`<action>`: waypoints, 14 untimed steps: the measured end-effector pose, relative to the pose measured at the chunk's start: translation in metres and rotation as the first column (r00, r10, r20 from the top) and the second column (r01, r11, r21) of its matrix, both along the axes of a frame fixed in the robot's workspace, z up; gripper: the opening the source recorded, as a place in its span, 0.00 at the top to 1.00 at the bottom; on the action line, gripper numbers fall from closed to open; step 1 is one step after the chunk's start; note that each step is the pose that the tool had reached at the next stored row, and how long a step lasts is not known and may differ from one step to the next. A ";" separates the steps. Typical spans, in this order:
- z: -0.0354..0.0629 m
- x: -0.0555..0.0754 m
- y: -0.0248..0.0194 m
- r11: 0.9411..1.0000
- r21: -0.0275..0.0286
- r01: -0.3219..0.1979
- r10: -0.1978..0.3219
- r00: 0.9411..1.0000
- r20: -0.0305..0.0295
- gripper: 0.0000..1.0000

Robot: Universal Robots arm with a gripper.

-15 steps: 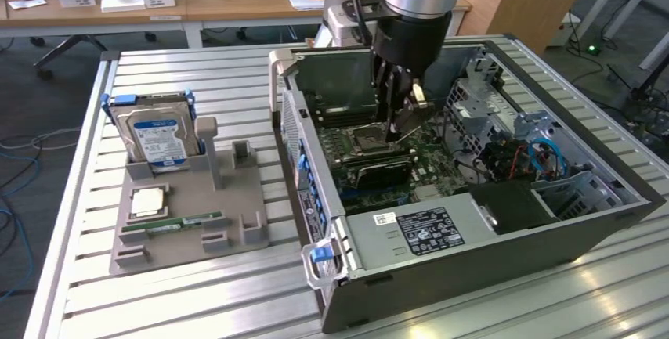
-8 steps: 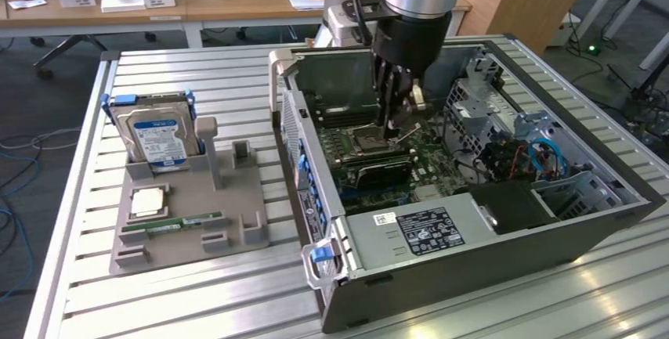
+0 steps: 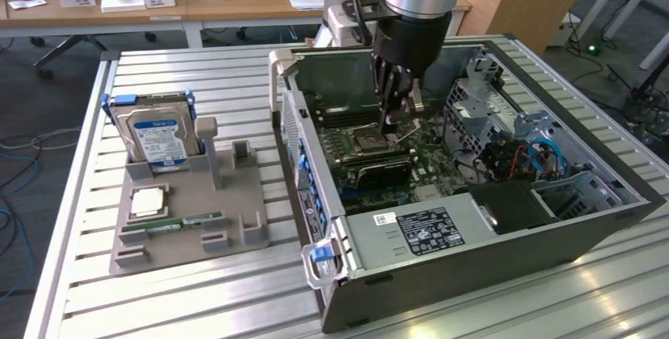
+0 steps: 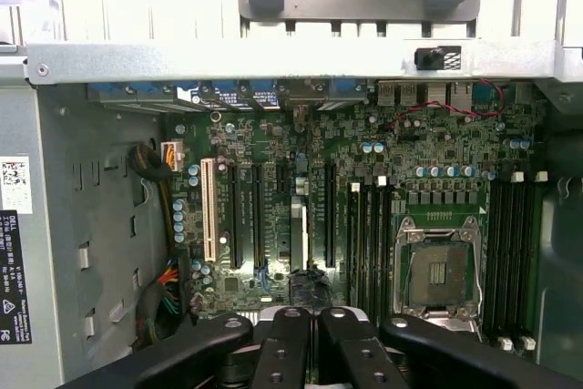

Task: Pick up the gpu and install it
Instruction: 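Press down on the gpu until it lock into place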

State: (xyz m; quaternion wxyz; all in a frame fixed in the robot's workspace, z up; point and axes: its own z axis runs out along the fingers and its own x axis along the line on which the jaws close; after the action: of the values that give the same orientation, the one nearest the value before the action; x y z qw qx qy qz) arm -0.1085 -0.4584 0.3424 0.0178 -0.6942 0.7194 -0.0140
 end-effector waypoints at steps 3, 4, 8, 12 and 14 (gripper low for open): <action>0.0000 0.000 0.0000 1.000 0.000 0.000 0.000 1.000 0.000 0.89; 0.0000 0.000 0.0000 1.000 0.000 0.000 0.000 1.000 0.000 0.89; -0.0024 0.000 0.0000 1.000 0.000 0.000 0.000 1.000 0.000 0.89; -0.0098 0.000 0.0000 1.000 0.000 0.000 0.000 1.000 0.000 0.89; -0.0134 0.000 0.0000 1.000 0.000 0.000 0.000 1.000 0.000 0.89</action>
State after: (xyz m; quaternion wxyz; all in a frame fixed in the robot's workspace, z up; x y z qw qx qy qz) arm -0.1084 -0.4584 0.3290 0.0178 -0.6942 0.7194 -0.0140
